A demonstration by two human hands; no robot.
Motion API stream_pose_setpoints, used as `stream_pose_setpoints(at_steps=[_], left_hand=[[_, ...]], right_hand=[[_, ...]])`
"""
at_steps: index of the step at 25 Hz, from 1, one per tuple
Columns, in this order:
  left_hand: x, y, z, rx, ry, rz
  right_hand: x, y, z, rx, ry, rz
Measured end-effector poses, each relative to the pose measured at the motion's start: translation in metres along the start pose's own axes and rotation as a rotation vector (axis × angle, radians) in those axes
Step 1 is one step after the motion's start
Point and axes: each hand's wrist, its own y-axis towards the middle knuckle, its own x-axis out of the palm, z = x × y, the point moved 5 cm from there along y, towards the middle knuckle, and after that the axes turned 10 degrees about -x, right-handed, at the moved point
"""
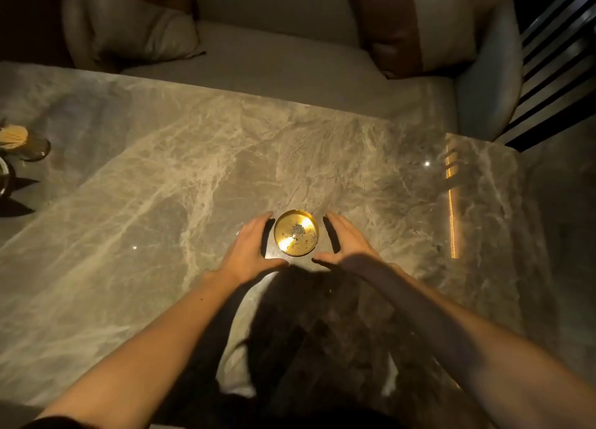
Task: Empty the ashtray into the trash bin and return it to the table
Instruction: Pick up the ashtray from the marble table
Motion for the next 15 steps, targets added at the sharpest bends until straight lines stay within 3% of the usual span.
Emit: stream_pose_setpoints(at_steps=[15], left_hand=[[0.031,0.041,-0.016,-0.105,-0.004,-0.064]], right_hand=[[0.022,0.022,0.004,-0.047,0.081,0.065]])
